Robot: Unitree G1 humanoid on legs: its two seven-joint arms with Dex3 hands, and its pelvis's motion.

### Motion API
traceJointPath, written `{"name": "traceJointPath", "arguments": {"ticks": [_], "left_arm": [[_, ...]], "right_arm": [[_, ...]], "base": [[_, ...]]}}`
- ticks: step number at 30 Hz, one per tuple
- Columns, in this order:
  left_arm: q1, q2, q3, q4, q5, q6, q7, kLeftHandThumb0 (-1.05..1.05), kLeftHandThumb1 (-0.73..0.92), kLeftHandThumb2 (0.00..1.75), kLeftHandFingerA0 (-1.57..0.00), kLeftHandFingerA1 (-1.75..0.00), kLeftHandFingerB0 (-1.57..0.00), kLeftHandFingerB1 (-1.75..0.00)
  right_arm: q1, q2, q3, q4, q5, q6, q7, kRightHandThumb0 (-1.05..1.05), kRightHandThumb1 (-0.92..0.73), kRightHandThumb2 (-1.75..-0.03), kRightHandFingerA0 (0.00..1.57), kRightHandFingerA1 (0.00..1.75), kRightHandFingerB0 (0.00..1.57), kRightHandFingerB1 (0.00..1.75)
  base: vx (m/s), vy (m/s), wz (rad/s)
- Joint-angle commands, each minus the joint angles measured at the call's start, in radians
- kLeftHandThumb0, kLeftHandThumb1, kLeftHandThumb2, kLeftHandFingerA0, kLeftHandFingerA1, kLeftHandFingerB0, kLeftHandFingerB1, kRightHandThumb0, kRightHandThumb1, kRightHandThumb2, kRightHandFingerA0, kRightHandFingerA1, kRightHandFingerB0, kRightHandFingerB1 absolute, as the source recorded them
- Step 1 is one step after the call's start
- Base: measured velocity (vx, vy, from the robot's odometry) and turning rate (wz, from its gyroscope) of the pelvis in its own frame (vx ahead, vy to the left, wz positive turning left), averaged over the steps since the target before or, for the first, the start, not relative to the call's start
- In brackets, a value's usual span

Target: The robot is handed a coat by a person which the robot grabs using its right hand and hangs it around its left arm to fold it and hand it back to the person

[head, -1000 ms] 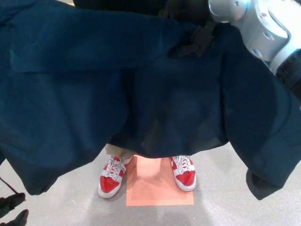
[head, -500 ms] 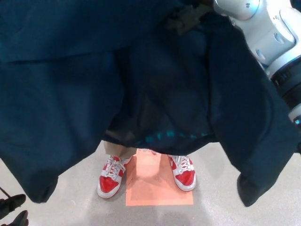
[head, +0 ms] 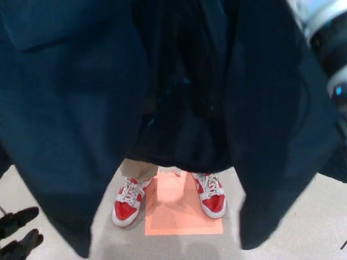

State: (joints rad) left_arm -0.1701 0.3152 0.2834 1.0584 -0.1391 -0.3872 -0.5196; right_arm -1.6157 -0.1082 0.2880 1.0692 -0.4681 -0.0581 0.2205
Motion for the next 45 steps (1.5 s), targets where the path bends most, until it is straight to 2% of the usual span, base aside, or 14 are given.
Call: {"name": "traceJointPath", "arguments": {"ticks": [1,7,8,9,10,13,14,19,20,26,27,28,29,45], "left_arm": [[0.020,-0.001,0.022,-0.079,-0.064,0.010,-0.055,-0.62,0.79,0.63,-0.33,-0.37,-0.23,-0.33],[0.027,-0.010,0.050,-0.183,-0.125,0.073,-0.103,-0.63,0.79,0.63,-0.31,-0.38,-0.22,-0.34],[0.025,-0.007,0.052,-0.211,-0.135,0.094,-0.113,-0.63,0.80,0.63,-0.31,-0.38,-0.21,-0.34],[0.027,-0.003,0.050,-0.233,-0.137,0.101,-0.120,-0.66,0.68,0.87,-0.24,-0.46,-0.18,-0.43],[0.033,-0.002,0.048,-0.256,-0.140,0.111,-0.124,-0.67,0.68,0.87,-0.25,-0.46,-0.19,-0.44],[0.052,-0.004,0.047,-0.306,-0.148,0.134,-0.126,-0.62,0.82,0.64,-0.32,-0.38,-0.22,-0.34],[0.066,-0.003,0.045,-0.342,-0.152,0.141,-0.129,-0.68,0.67,0.88,-0.28,-0.47,-0.21,-0.44],[0.103,0.006,0.033,-0.456,-0.174,0.191,-0.160,-0.69,0.66,0.88,-0.27,-0.47,-0.19,-0.44],[0.120,0.010,0.028,-0.511,-0.196,0.206,-0.196,-0.66,0.77,0.63,-0.36,-0.40,-0.26,-0.34],[0.255,0.042,-0.016,-0.791,-0.259,0.225,-0.305,-0.65,0.80,0.64,-0.38,-0.40,-0.29,-0.34],[0.274,0.046,-0.018,-0.833,-0.273,0.241,-0.313,-0.63,0.63,1.01,-0.34,-0.55,-0.16,-0.45],[0.286,0.050,-0.019,-0.861,-0.281,0.248,-0.318,-0.63,0.63,1.01,-0.34,-0.55,-0.16,-0.45],[0.299,0.053,-0.021,-0.888,-0.288,0.252,-0.323,-0.69,0.76,0.65,-0.40,-0.41,-0.30,-0.35],[0.442,0.208,-0.131,-1.332,-0.399,0.313,-0.501,-0.72,0.89,0.66,-0.39,-0.44,-0.24,-0.35]], "right_arm": [[-0.127,0.027,-0.018,0.069,0.012,-0.044,-0.089,-0.37,-0.84,-0.65,1.08,0.85,0.97,0.82],[-0.200,0.035,-0.019,0.124,0.014,-0.077,-0.087,-0.38,-0.85,-0.65,1.13,0.77,0.98,0.78],[-0.216,0.035,-0.022,0.132,0.014,-0.067,-0.091,-0.38,-0.84,-0.65,1.19,0.88,0.99,0.82],[-0.232,0.038,-0.026,0.139,0.016,-0.057,-0.092,-0.38,-0.85,-0.65,1.18,0.81,0.97,0.77],[-0.242,0.041,-0.027,0.147,0.016,-0.055,-0.097,-0.39,-0.86,-0.66,1.16,0.80,1.00,0.78],[-0.253,0.048,-0.029,0.160,0.016,-0.050,-0.104,-0.38,-0.85,-0.66,1.16,0.75,1.01,0.76],[-0.255,0.054,-0.030,0.164,0.017,-0.055,-0.109,-0.37,-0.87,-0.65,1.17,0.74,1.05,0.78],[-0.270,0.068,-0.045,0.175,0.028,-0.042,-0.101,-0.38,-0.86,-0.65,1.12,0.67,0.96,0.69],[-0.271,0.068,-0.041,0.177,0.022,-0.052,-0.109,-0.38,-0.86,-0.66,1.11,0.69,0.95,0.69],[-0.258,0.062,-0.026,0.181,0.007,-0.082,-0.125,-0.36,-0.85,-0.65,1.05,0.76,0.91,0.69],[-0.258,0.061,-0.026,0.181,0.007,-0.084,-0.126,-0.35,-0.84,-0.64,1.03,0.79,0.90,0.69],[-0.260,0.061,-0.025,0.182,0.005,-0.082,-0.128,-0.35,-0.84,-0.64,1.03,0.79,0.90,0.69],[-0.262,0.061,-0.025,0.183,0.005,-0.077,-0.126,-0.35,-0.84,-0.65,1.09,0.76,0.92,0.71],[-0.239,0.055,-0.012,0.204,-0.002,-0.094,-0.122,-0.37,-0.83,-0.66,0.99,0.61,0.77,0.56]], "base": [[0.00,0.000,0.00],[0.00,0.000,0.00],[0.00,0.000,0.00],[0.00,0.000,0.00],[0.00,0.000,0.00],[0.00,0.000,0.00],[0.00,0.000,0.00],[0.00,0.000,0.00],[0.00,0.000,0.00],[0.00,0.000,0.00],[0.00,0.000,0.00],[0.00,0.000,0.00],[0.00,0.000,0.00],[0.00,0.000,0.00]]}}
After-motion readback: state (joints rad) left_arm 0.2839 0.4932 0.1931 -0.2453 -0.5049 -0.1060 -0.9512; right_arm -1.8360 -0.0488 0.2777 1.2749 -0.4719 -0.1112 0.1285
